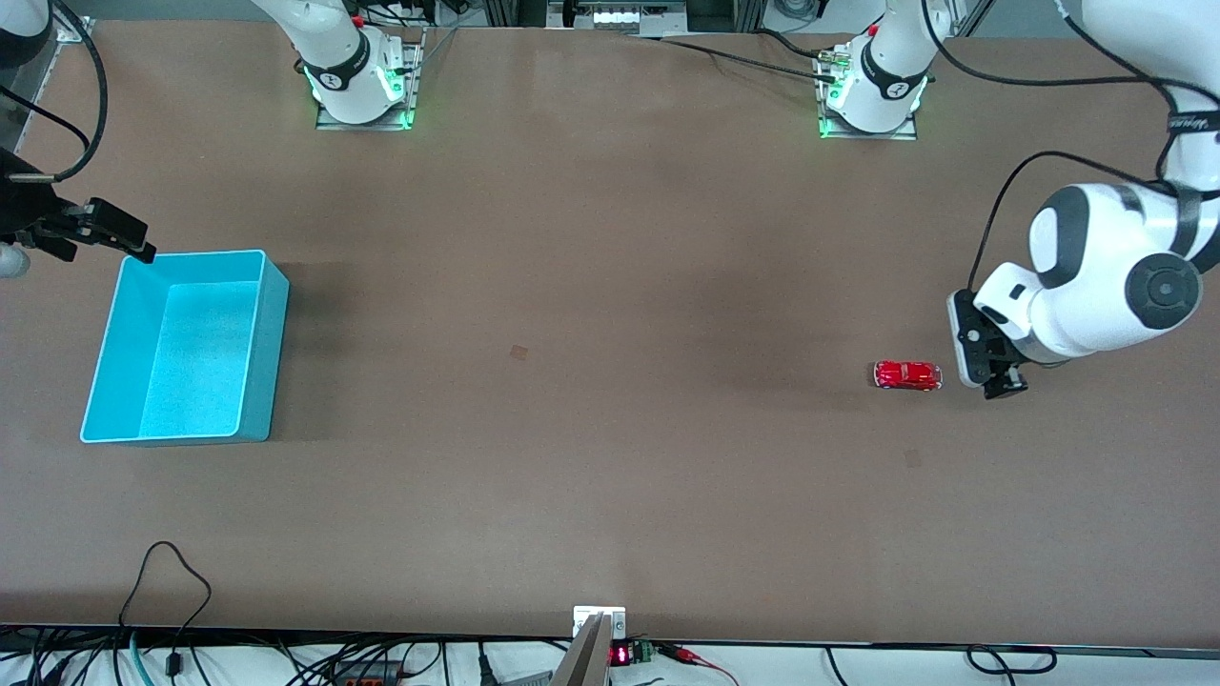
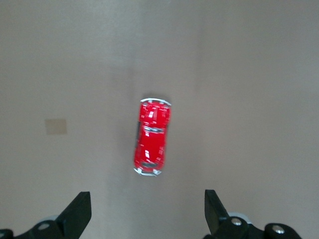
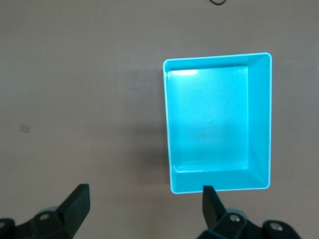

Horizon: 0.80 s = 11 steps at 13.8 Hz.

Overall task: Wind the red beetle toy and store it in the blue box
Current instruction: 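Lower the left gripper over the red beetle car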

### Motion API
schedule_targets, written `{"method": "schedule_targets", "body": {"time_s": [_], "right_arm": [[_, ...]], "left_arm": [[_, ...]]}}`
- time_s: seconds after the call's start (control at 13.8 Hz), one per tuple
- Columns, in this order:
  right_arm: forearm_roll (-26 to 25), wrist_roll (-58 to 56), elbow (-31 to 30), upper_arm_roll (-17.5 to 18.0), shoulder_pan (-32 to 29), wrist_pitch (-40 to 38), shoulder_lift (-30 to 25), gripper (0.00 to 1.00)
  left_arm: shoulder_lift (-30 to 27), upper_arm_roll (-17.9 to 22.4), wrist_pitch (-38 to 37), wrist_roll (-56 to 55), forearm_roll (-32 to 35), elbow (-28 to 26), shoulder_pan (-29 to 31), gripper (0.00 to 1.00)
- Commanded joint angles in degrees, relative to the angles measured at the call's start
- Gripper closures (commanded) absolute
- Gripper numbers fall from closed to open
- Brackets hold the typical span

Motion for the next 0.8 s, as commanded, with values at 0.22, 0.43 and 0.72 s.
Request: {"method": "schedule_targets", "body": {"time_s": [0.22,0.43,0.72], "right_arm": [[-0.11,-0.29,-0.02,0.52,-0.17,-0.26,-0.76,0.0],[-0.11,-0.29,-0.02,0.44,0.1,-0.08,-0.76,0.0],[0.15,-0.2,-0.02,0.52,0.1,0.27,-0.67,0.0]], "left_arm": [[1.71,-0.13,12.35,2.65,0.91,-8.78,0.18,0.0],[4.43,-0.21,17.0,2.73,0.82,-8.78,0.18,0.0],[6.02,-0.3,21.58,2.91,0.91,-8.86,0.1,0.02]]}}
